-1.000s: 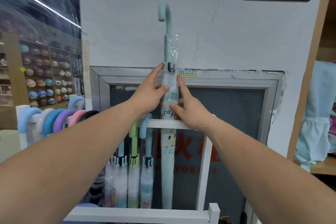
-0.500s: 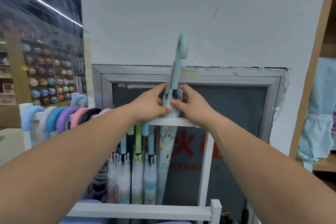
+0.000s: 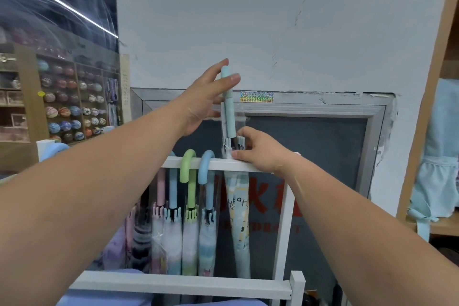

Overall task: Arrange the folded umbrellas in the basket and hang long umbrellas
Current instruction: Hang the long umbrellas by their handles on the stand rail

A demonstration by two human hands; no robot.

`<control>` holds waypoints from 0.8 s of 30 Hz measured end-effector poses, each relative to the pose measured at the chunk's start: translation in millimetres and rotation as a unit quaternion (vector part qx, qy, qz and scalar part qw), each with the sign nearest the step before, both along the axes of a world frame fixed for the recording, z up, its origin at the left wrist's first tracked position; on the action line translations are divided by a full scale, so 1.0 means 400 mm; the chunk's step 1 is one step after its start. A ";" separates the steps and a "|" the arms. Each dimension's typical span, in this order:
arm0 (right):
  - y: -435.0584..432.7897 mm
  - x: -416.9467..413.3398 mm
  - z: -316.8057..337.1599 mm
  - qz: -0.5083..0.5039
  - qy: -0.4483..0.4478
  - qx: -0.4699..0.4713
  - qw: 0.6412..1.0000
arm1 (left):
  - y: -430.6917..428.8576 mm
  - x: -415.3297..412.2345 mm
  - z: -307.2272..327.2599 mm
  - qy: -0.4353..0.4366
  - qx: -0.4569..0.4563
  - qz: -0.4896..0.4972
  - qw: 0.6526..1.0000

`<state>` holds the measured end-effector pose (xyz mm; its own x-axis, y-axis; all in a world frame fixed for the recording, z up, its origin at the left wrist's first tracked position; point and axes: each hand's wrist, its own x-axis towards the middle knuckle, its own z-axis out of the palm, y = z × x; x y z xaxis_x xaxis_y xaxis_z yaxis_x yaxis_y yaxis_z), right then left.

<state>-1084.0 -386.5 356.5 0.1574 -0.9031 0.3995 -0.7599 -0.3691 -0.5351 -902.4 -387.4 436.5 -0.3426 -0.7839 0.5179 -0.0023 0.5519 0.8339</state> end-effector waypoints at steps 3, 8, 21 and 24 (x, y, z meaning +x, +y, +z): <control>0.005 -0.002 0.005 -0.004 0.014 0.008 1.000 | 0.004 -0.006 0.009 -0.008 -0.003 -0.006 1.000; 0.026 -0.001 0.019 0.002 0.004 0.018 1.000 | 0.004 0.000 -0.032 -0.085 -0.020 0.022 0.996; 0.093 -0.019 0.027 0.002 0.126 -0.044 0.991 | -0.017 0.027 -0.165 -0.408 -0.088 0.053 0.907; 0.098 -0.011 0.016 0.017 0.125 -0.038 0.991 | -0.015 0.021 -0.162 -0.470 -0.108 0.063 0.874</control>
<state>-1088.3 -347.5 363.1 0.2892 -0.8644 0.4113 -0.8515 -0.4286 -0.3020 -893.8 -393.4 371.8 -0.6144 -0.7645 0.1952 -0.7023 0.6426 0.3064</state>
